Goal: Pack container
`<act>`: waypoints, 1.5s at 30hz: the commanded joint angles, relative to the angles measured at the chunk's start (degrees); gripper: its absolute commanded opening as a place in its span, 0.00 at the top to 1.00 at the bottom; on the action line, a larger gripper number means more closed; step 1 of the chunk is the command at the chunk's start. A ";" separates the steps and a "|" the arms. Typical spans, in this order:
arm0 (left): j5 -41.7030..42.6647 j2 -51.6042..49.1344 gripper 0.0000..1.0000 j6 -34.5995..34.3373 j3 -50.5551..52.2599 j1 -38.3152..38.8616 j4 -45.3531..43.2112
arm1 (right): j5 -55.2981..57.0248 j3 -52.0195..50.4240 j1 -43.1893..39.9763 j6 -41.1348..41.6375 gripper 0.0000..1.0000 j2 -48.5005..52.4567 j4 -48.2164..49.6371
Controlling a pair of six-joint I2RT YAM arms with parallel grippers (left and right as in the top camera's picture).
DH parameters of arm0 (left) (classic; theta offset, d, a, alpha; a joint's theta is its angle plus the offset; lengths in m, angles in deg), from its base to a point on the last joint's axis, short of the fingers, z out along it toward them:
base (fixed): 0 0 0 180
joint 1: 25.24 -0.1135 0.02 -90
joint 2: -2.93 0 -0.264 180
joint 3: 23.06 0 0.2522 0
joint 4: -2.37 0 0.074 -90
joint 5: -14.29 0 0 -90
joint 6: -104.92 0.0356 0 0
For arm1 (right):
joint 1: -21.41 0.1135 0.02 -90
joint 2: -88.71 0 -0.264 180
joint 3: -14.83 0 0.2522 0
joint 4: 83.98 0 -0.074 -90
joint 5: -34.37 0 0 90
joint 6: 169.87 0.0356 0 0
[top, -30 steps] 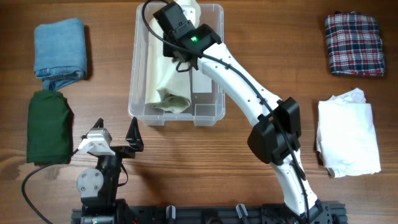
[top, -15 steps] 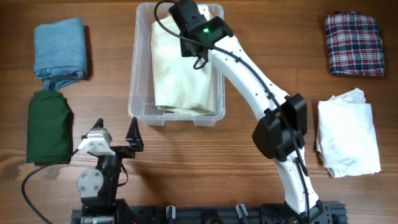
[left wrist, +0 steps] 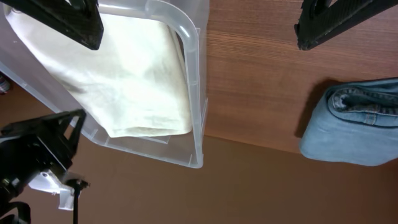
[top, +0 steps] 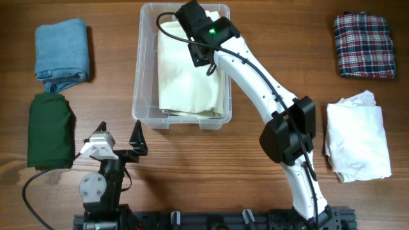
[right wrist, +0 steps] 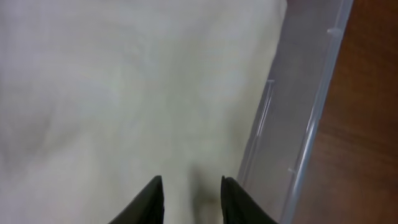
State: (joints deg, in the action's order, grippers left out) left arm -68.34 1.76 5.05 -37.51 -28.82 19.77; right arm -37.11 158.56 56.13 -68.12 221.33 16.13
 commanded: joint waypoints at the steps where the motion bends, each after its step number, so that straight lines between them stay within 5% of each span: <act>1: -0.17 0.02 0.00 0.48 0.35 -0.42 0.11 | -0.92 0.72 0.13 -3.23 0.95 0.92 -4.09; 9: -0.17 0.02 0.00 0.46 0.35 -0.42 0.09 | -7.13 -0.35 0.20 -2.75 0.96 1.11 -9.68; 26: -0.17 0.02 0.00 0.46 0.35 -0.42 0.09 | -8.33 -15.21 0.17 -3.15 0.96 1.11 -2.67; 45: -0.17 0.02 0.00 0.46 0.35 -0.42 0.09 | -8.04 -14.71 0.17 -4.20 0.96 -0.31 -2.16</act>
State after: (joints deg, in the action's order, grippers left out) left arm -68.36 1.76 5.05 -37.51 -28.82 19.77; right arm -45.15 144.22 56.24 -74.14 221.37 15.48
